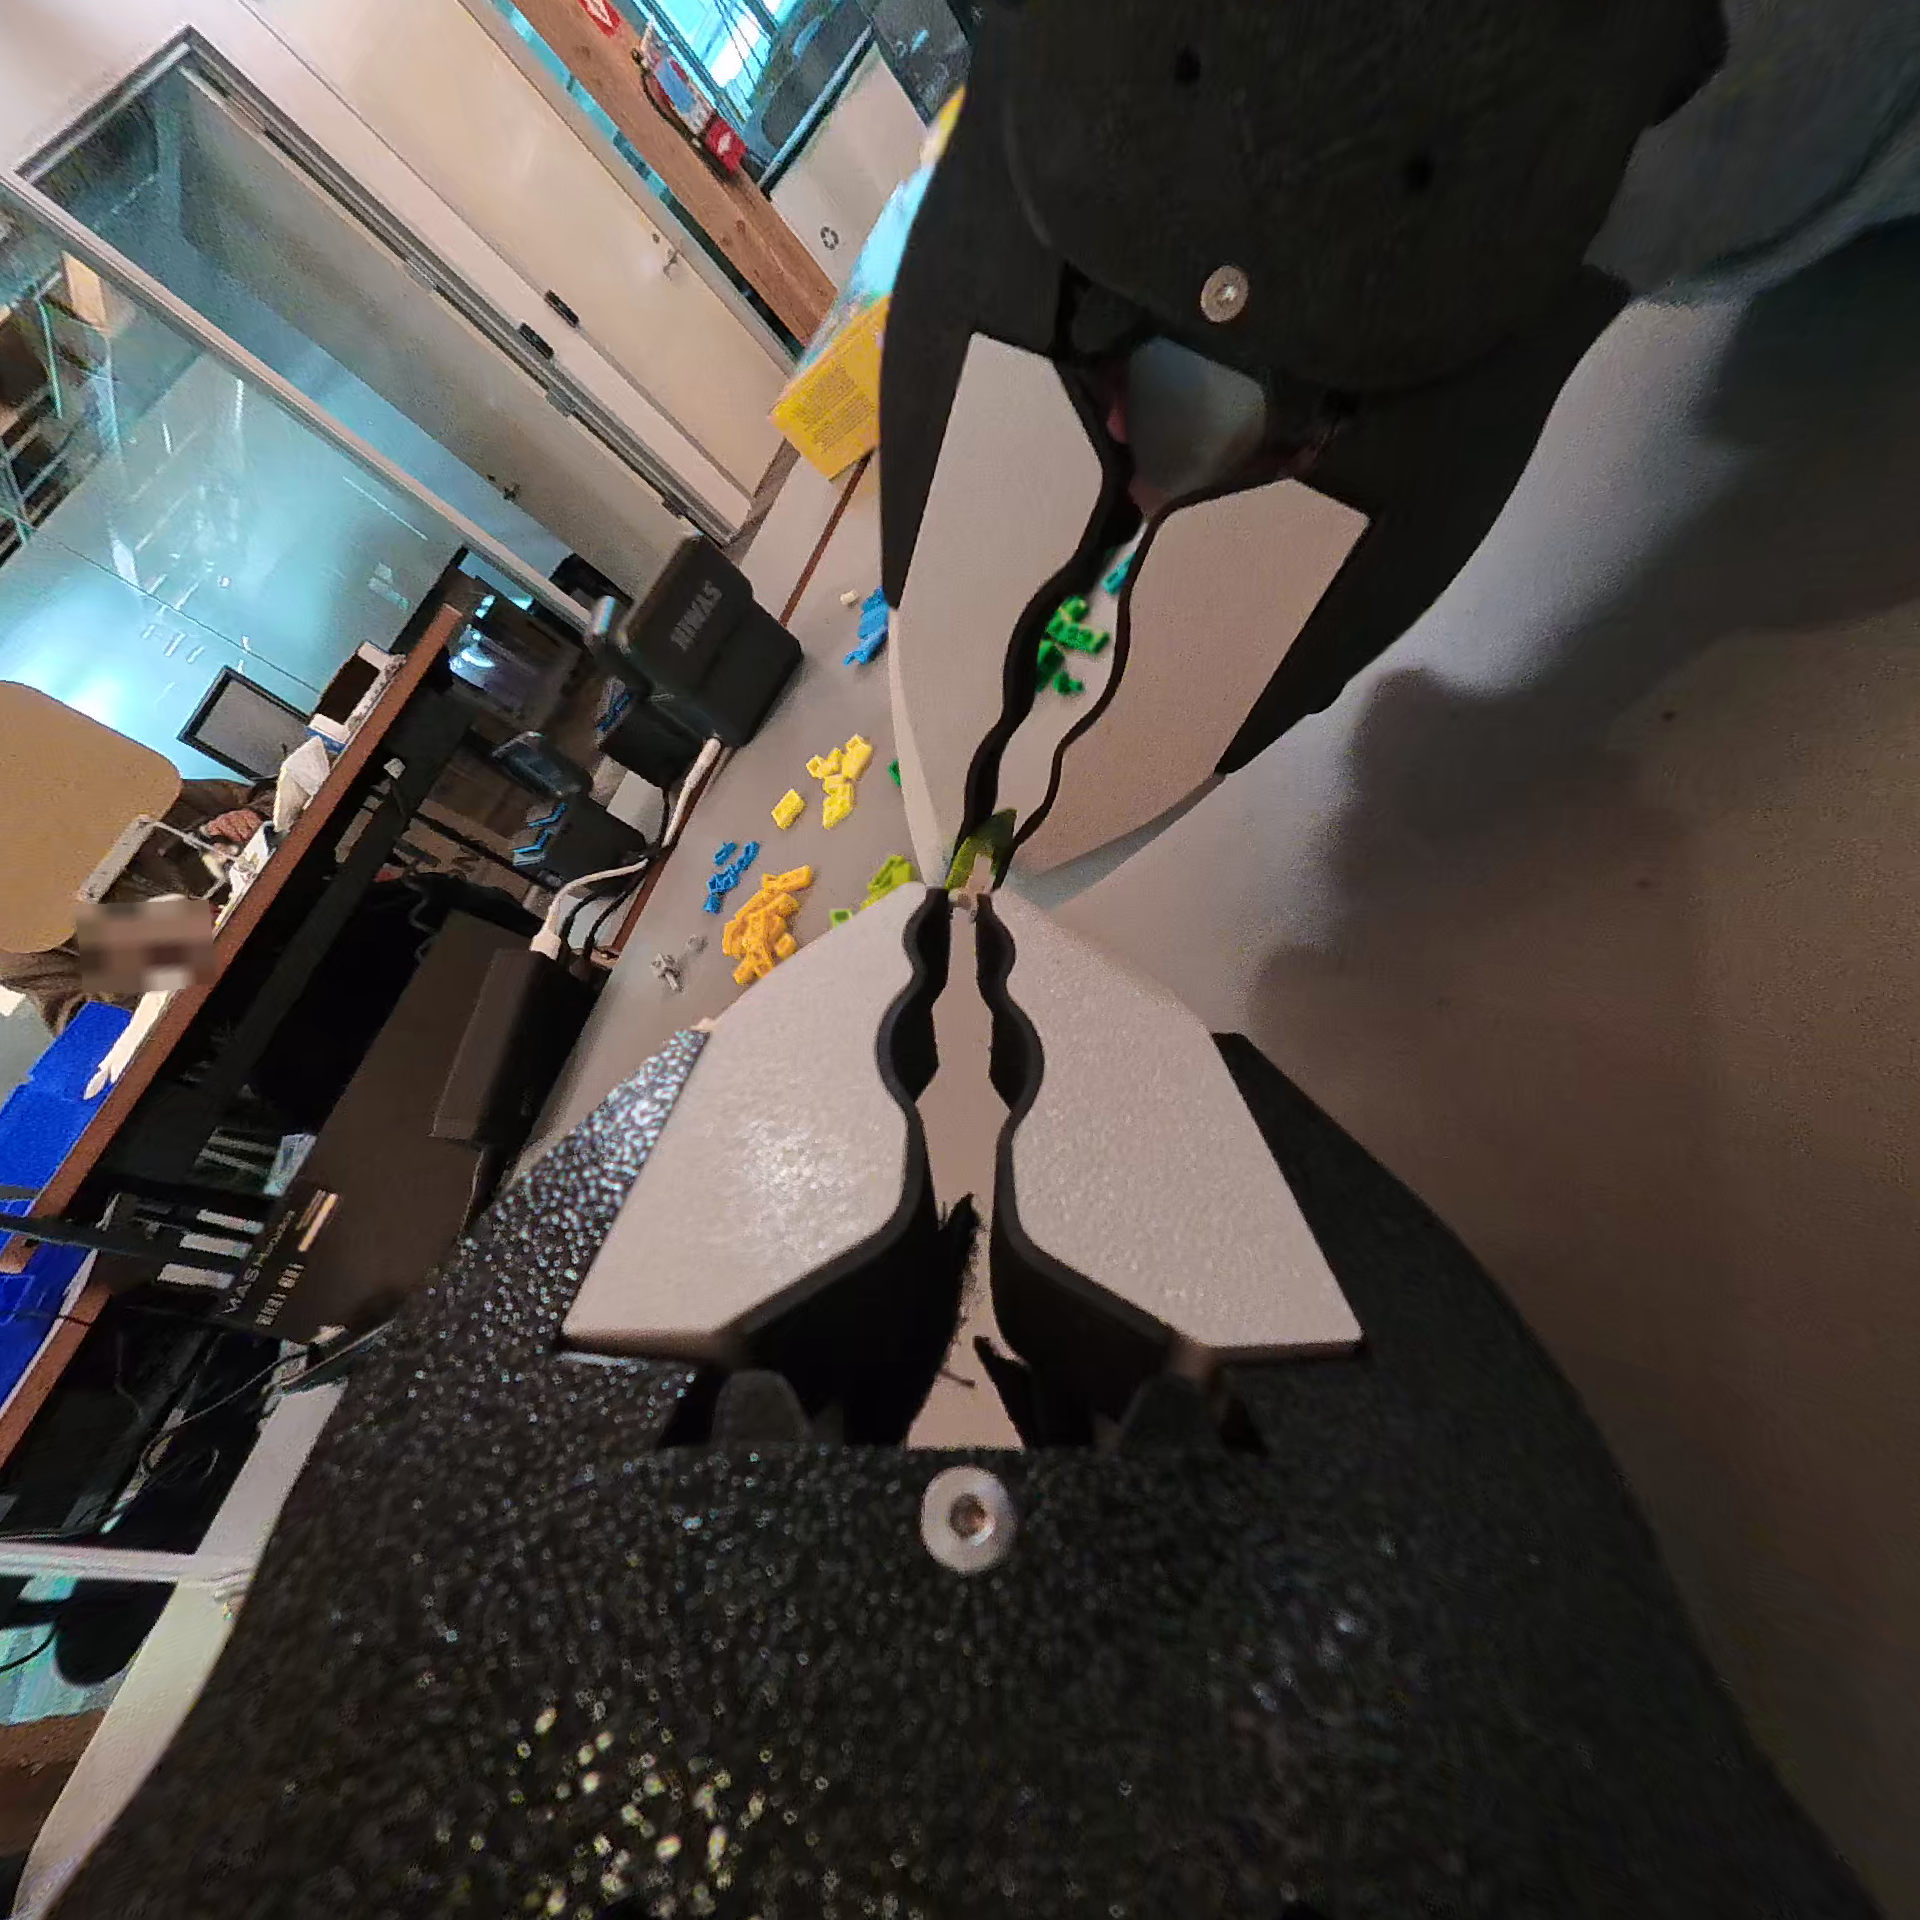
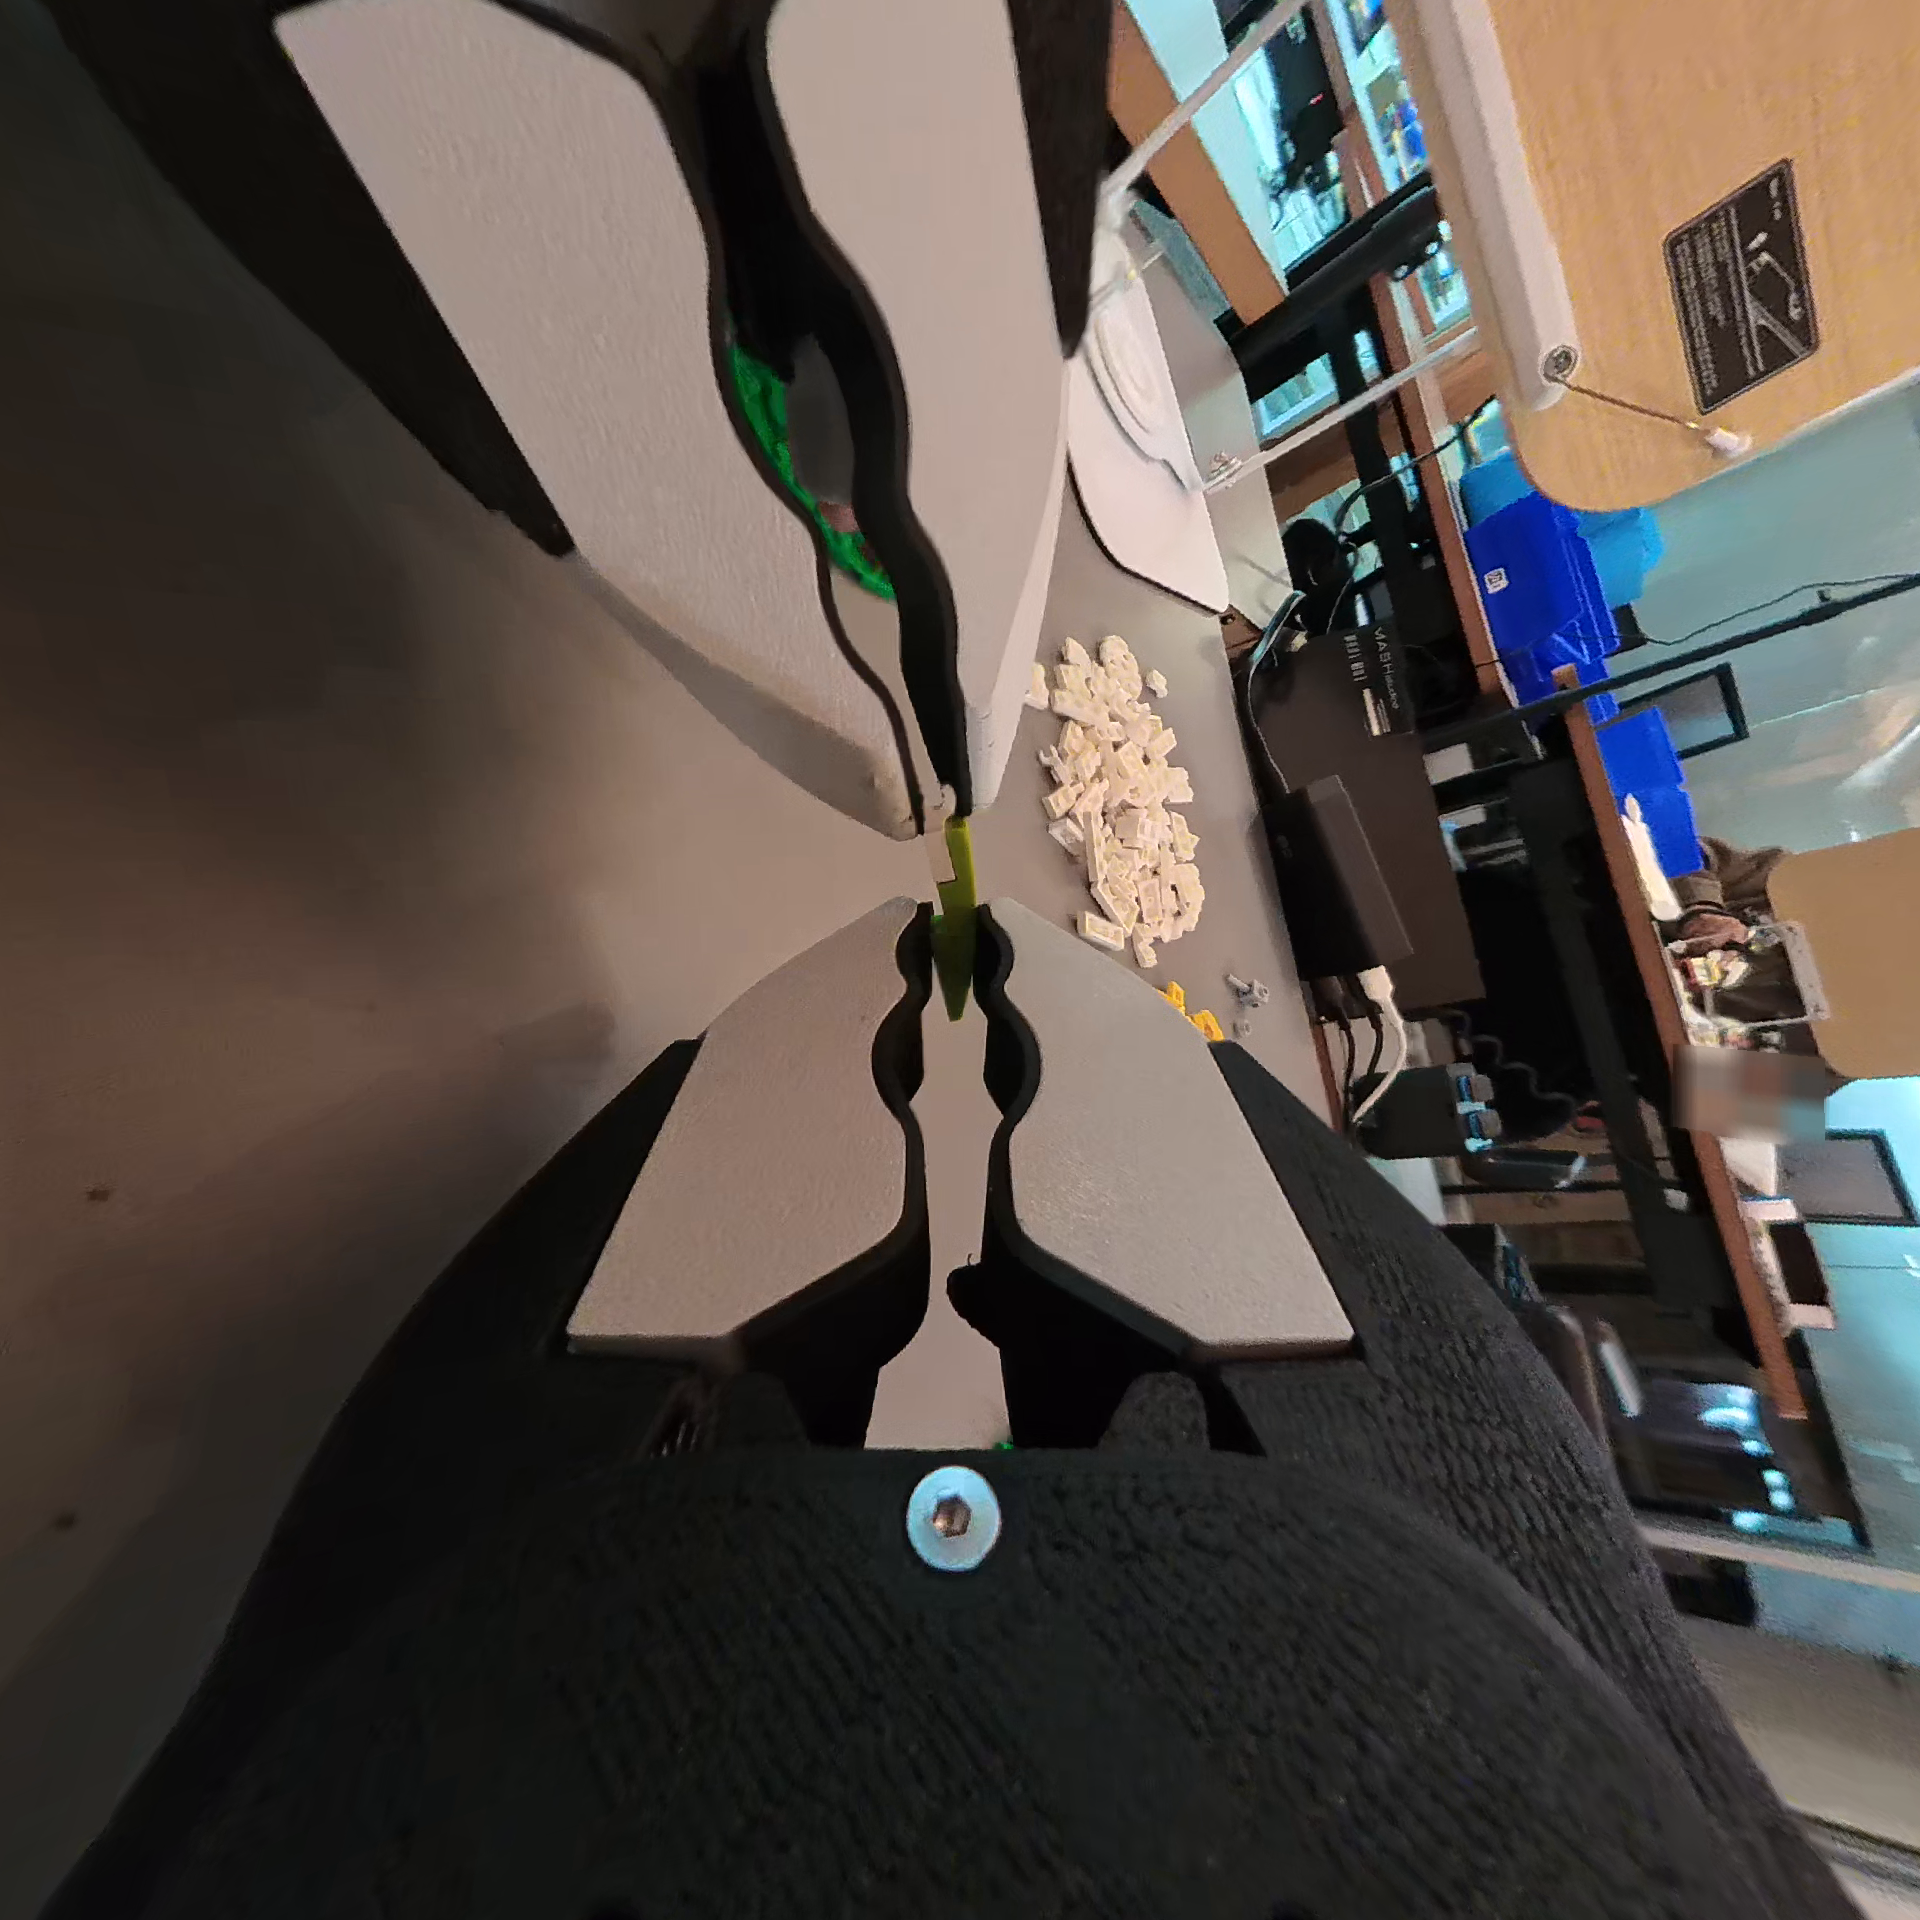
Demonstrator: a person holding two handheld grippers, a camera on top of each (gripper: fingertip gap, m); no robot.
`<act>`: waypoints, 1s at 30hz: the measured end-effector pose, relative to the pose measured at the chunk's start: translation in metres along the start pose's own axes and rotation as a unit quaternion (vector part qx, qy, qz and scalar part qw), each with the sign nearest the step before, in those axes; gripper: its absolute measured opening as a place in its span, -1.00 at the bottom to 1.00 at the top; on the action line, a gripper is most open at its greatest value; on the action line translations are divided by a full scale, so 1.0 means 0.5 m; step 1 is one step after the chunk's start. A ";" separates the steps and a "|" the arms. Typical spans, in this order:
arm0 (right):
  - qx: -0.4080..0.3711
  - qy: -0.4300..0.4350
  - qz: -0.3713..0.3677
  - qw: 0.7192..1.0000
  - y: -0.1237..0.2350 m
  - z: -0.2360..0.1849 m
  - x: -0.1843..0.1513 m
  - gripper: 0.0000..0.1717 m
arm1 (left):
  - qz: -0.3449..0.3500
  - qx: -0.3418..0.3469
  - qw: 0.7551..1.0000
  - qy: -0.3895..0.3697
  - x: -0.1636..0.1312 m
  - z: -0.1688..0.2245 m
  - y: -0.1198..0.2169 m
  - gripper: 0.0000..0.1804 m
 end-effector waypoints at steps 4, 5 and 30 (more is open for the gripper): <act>-0.004 -0.082 0.000 0.997 -0.001 0.013 0.010 -0.92 | -0.005 0.025 0.999 -0.028 0.009 -0.008 0.004 -0.96; -0.004 -0.101 -0.003 0.995 -0.003 0.014 0.011 -0.92 | -0.012 0.030 0.999 -0.042 0.009 -0.007 0.004 -0.96; 0.037 -0.340 0.018 0.939 -0.025 0.005 -0.011 -0.89 | -0.063 0.039 0.986 -0.151 -0.001 0.011 -0.001 -0.96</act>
Point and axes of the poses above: each gripper's, where its closed fingertips meet, y back along the fingers, x out of its top, z = x × y across the jaws, the point moved 9 cm from there along y, back along the fingers, and after that the axes turned 3 degrees about x, right-handed, at the moved point
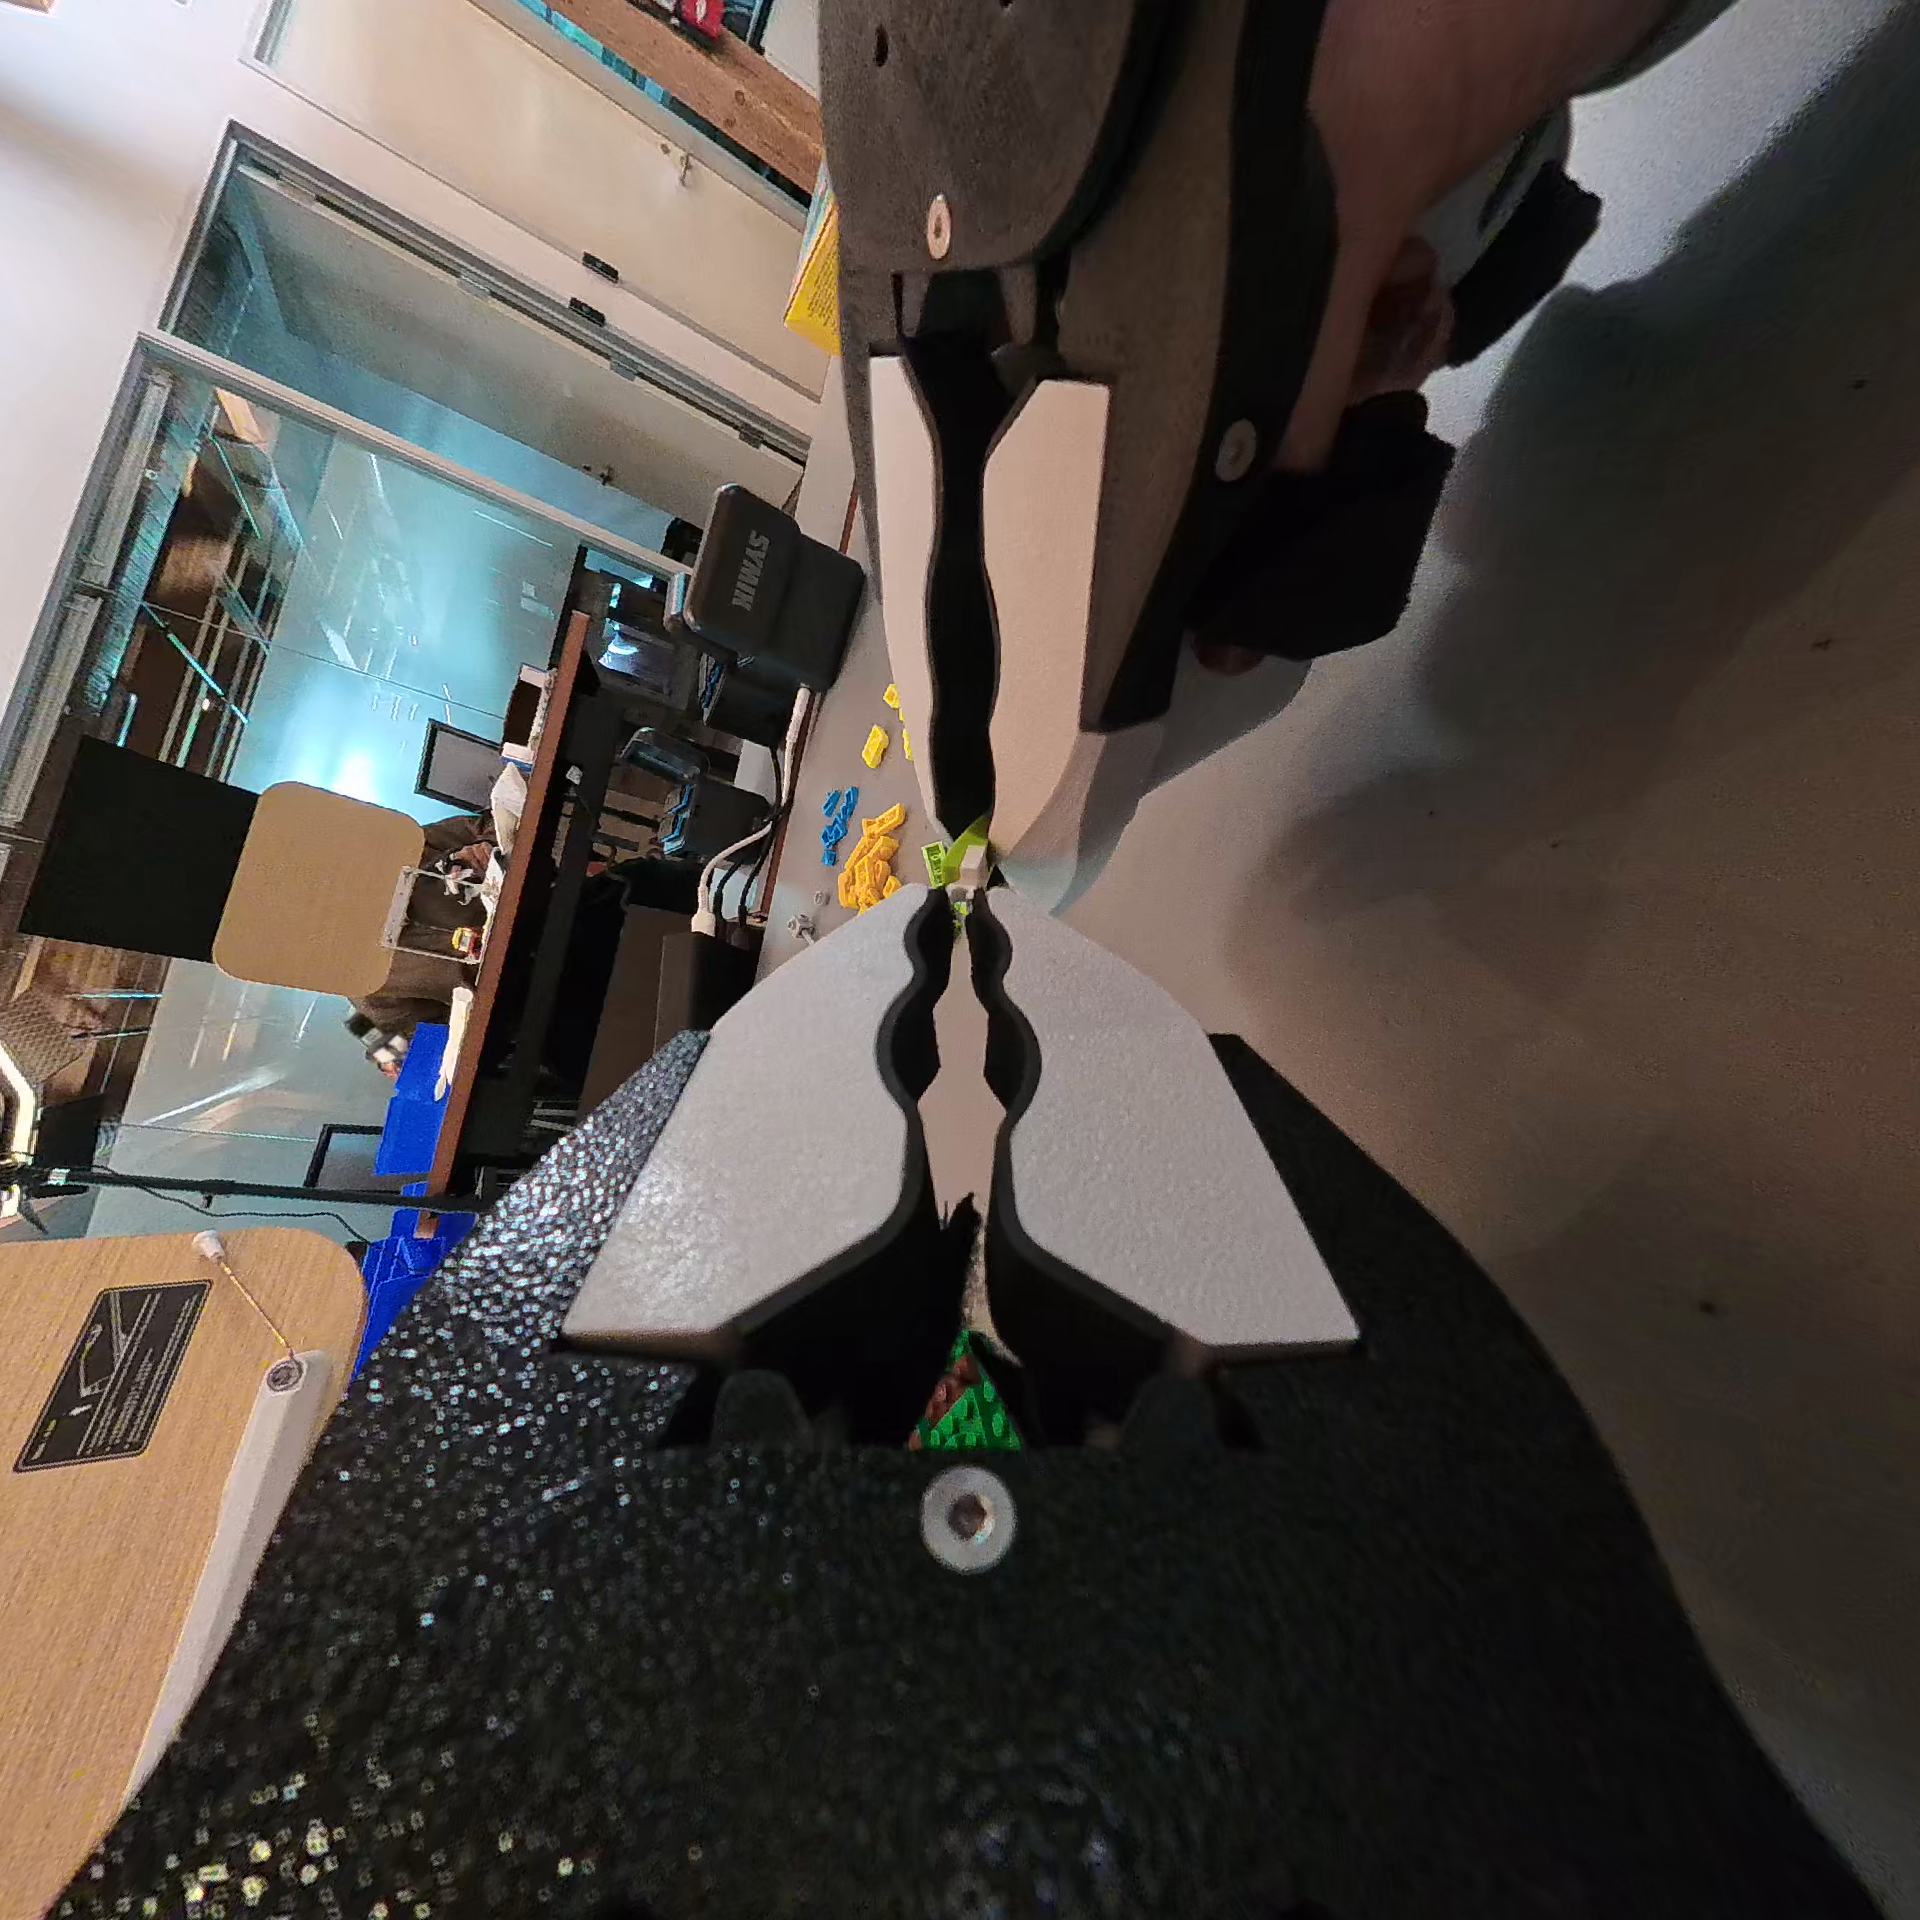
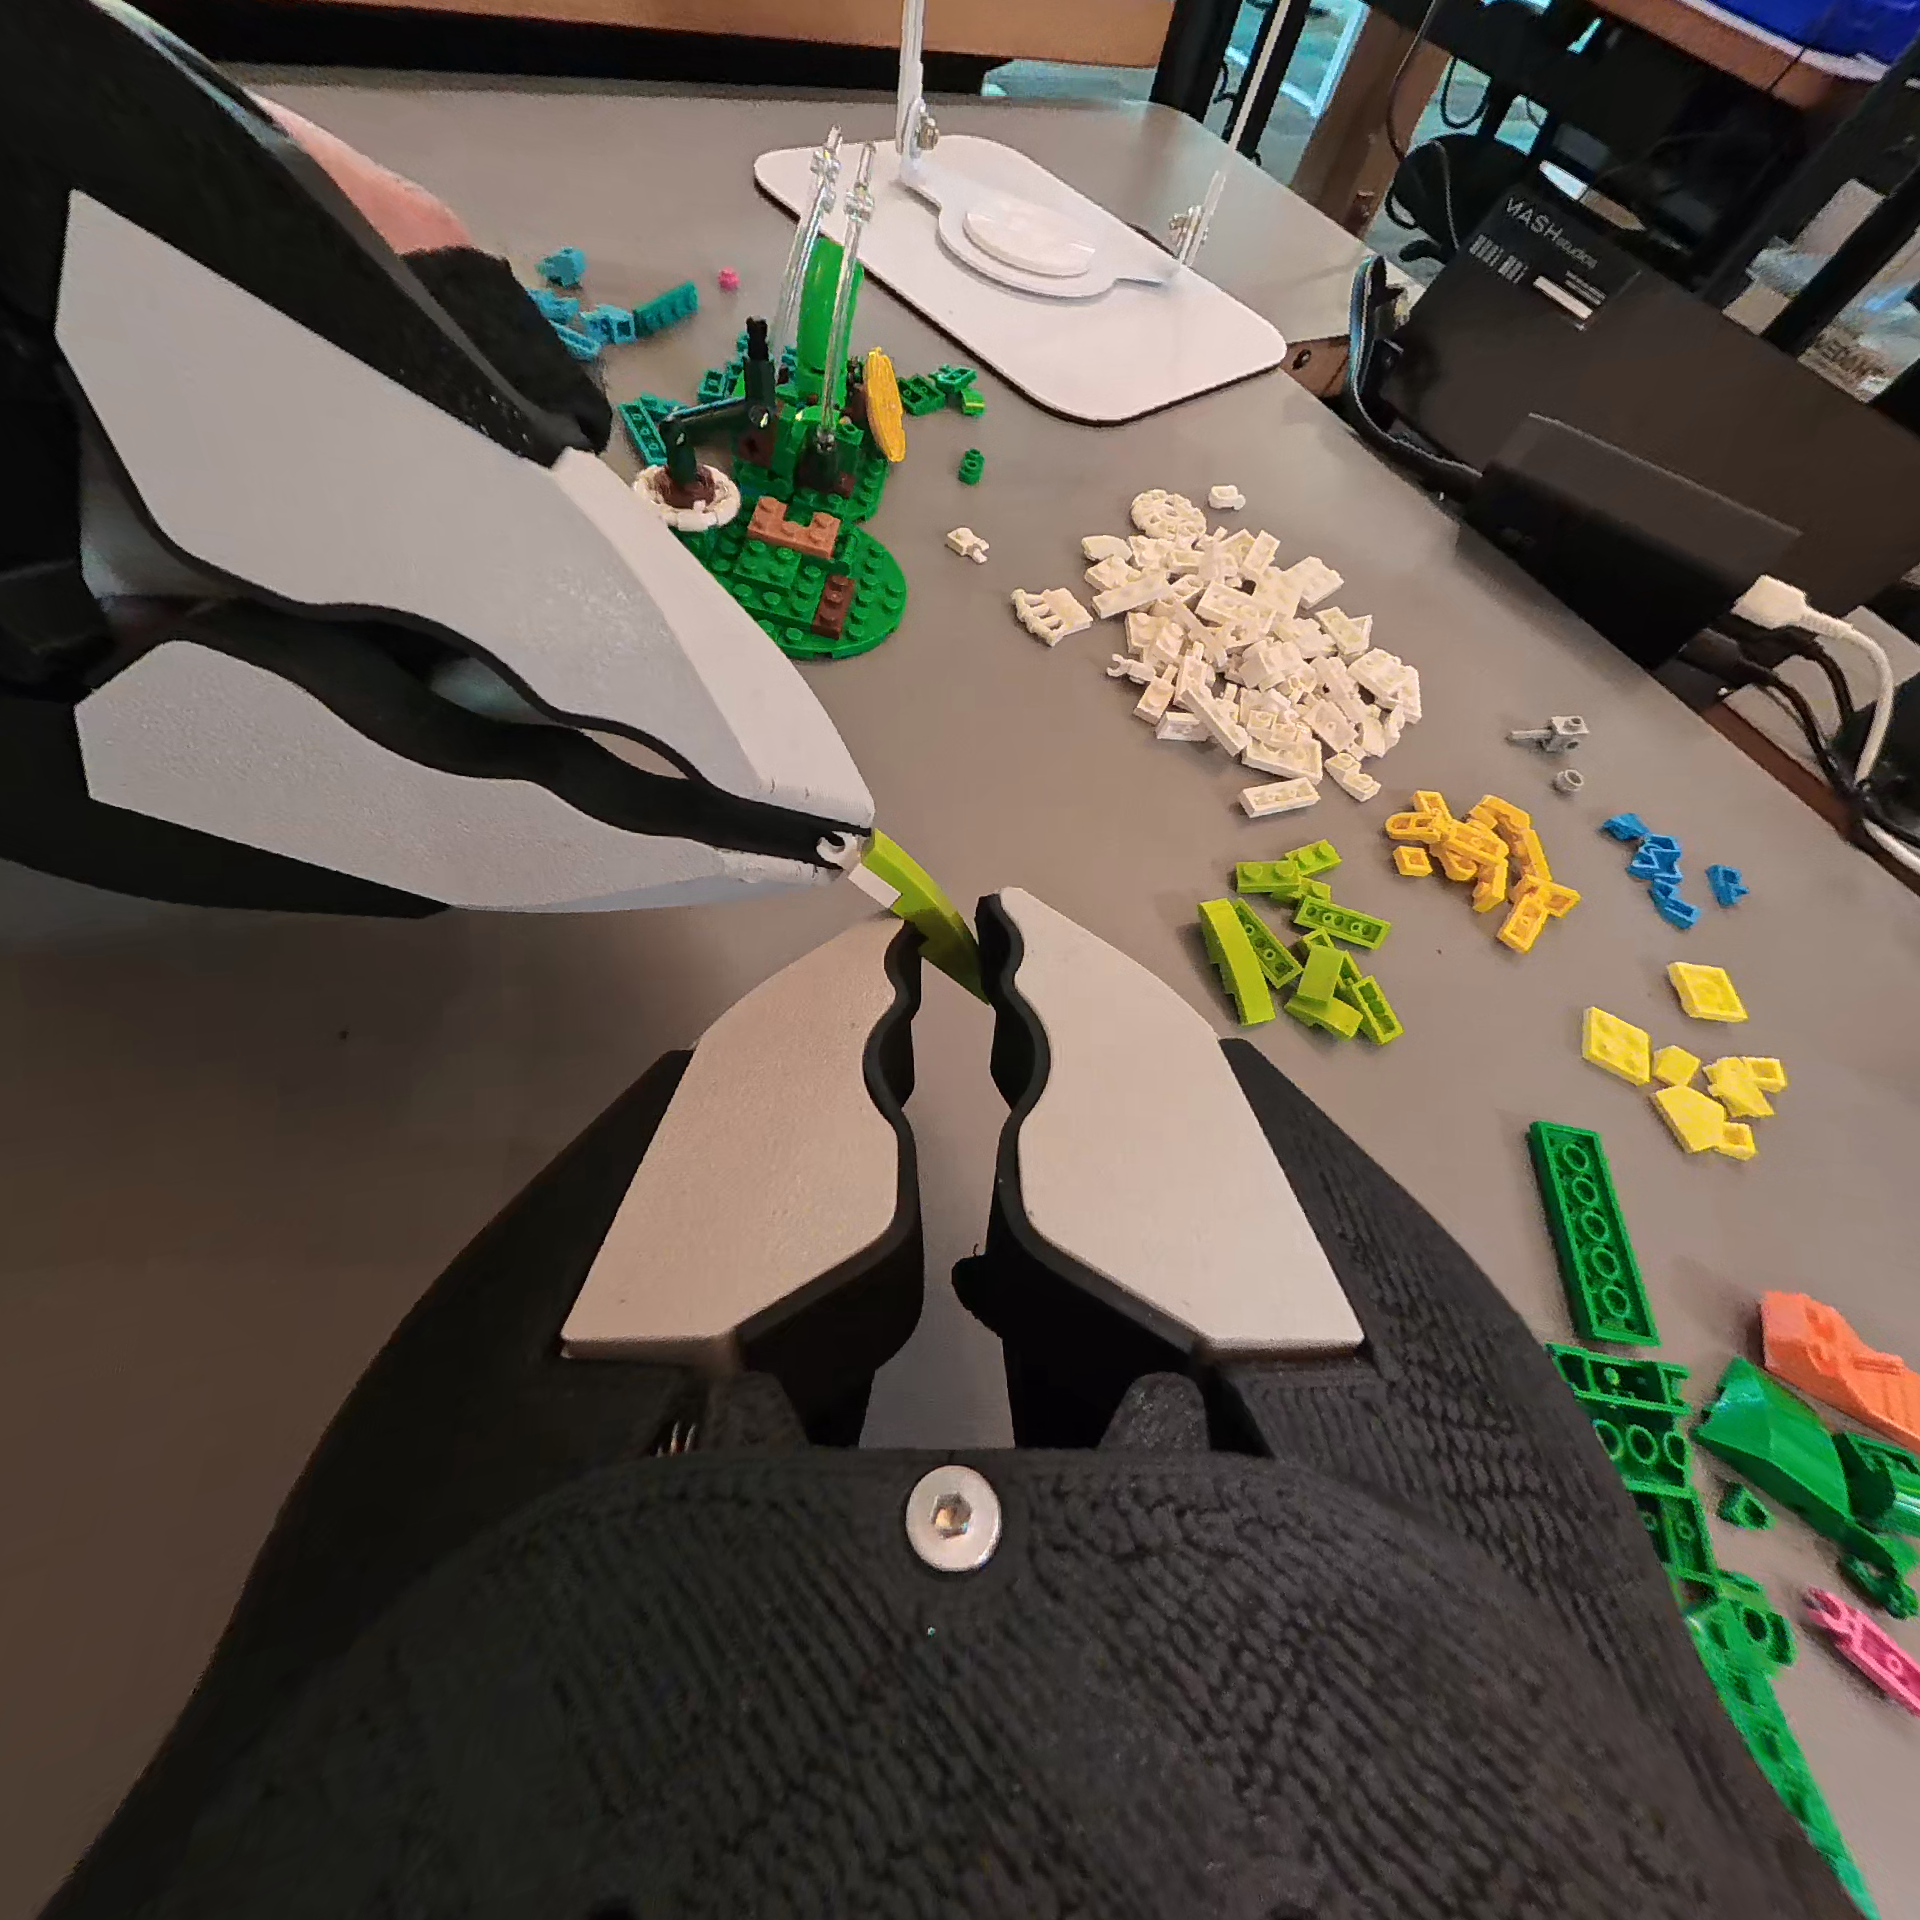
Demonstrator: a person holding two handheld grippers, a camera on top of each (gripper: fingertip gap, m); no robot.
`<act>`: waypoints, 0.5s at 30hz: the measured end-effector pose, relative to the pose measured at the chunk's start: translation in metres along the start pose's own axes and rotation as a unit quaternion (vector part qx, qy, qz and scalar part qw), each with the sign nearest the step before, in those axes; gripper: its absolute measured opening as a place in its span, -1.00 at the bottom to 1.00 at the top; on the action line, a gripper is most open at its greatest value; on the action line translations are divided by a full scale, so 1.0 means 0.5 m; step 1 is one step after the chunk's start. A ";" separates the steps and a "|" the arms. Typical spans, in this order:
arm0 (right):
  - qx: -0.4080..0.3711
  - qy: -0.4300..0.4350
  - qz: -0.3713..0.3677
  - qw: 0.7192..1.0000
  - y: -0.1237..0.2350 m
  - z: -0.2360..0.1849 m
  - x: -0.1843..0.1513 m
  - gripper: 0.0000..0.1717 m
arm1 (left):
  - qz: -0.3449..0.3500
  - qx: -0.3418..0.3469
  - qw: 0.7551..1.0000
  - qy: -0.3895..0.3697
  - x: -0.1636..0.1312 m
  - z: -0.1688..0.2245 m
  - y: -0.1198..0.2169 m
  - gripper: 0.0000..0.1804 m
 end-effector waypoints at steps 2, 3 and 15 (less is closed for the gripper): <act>-0.004 -0.003 0.006 1.000 0.001 0.000 -0.001 -0.89 | 0.009 0.004 1.000 0.013 -0.002 0.000 -0.001 -0.96; -0.007 -0.004 0.009 1.000 0.002 0.000 -0.001 -0.89 | 0.018 0.007 1.000 0.025 -0.004 0.000 -0.001 -0.96; -0.078 0.040 0.014 0.996 0.008 -0.004 -0.009 -0.88 | 0.033 0.070 0.997 0.024 -0.004 0.025 -0.015 -0.96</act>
Point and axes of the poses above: each gripper's, where its closed fingertips meet, y back along the fingers, x out of its top, z = x × y across the jaws, the point moved 9 cm from there along y, back along the fingers, and after that the axes turned 3 degrees about x, right-handed, at the moved point
